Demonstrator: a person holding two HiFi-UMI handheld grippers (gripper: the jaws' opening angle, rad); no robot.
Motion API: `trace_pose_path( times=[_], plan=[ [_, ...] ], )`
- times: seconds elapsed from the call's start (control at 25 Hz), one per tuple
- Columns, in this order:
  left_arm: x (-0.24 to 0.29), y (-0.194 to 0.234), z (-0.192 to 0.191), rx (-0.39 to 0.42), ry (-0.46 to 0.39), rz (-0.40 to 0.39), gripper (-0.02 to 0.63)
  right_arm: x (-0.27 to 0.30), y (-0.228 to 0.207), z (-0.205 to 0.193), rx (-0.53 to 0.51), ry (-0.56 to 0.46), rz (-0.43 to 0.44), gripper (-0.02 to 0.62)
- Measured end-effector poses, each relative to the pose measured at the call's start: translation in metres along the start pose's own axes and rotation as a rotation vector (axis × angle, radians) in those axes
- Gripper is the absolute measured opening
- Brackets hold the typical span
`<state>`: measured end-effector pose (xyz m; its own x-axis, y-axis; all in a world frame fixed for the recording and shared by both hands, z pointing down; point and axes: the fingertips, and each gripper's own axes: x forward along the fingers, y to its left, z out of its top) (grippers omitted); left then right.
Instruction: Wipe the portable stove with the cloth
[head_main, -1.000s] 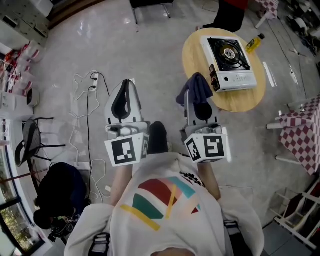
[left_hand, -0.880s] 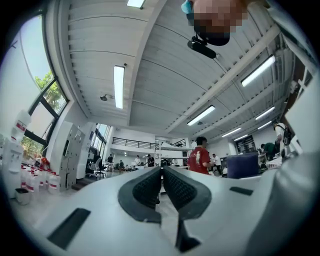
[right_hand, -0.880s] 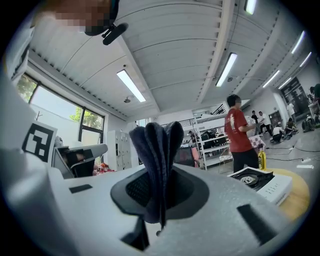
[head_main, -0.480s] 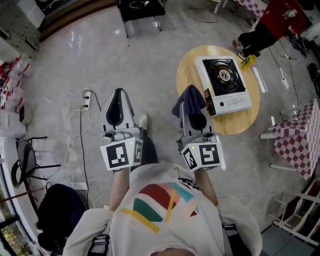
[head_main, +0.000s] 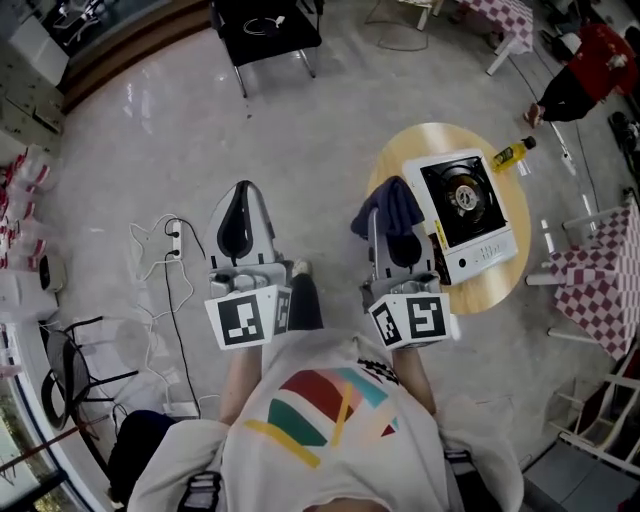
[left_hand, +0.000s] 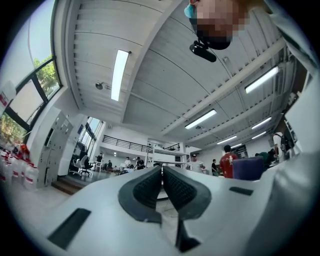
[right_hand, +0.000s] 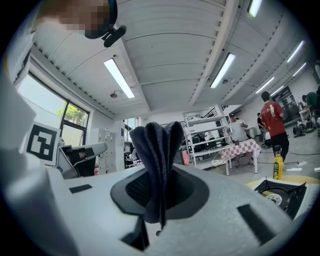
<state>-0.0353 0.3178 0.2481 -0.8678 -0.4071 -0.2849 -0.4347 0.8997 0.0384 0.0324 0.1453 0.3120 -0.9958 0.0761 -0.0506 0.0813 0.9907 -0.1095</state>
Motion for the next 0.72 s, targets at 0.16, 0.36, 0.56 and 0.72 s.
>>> trace_pose_path(
  times=[0.16, 0.36, 0.56, 0.72],
  plan=[
    [0.070, 0.015, -0.009, 0.000, -0.011, -0.100, 0.012, 0.061, -0.006, 0.007, -0.015, -0.016, -0.055, 0.032],
    [0.152, 0.001, -0.024, -0.060, 0.002, -0.325, 0.012, 0.108, -0.021, 0.024, -0.037, -0.056, -0.208, 0.032],
    [0.204, -0.046, -0.032, -0.104, -0.015, -0.509, 0.012, 0.114, -0.062, 0.031, -0.105, -0.027, -0.372, 0.032],
    [0.219, -0.106, -0.041, -0.170, 0.019, -0.649, 0.012, 0.084, -0.104, 0.034, -0.079, 0.006, -0.518, 0.032]
  ],
)
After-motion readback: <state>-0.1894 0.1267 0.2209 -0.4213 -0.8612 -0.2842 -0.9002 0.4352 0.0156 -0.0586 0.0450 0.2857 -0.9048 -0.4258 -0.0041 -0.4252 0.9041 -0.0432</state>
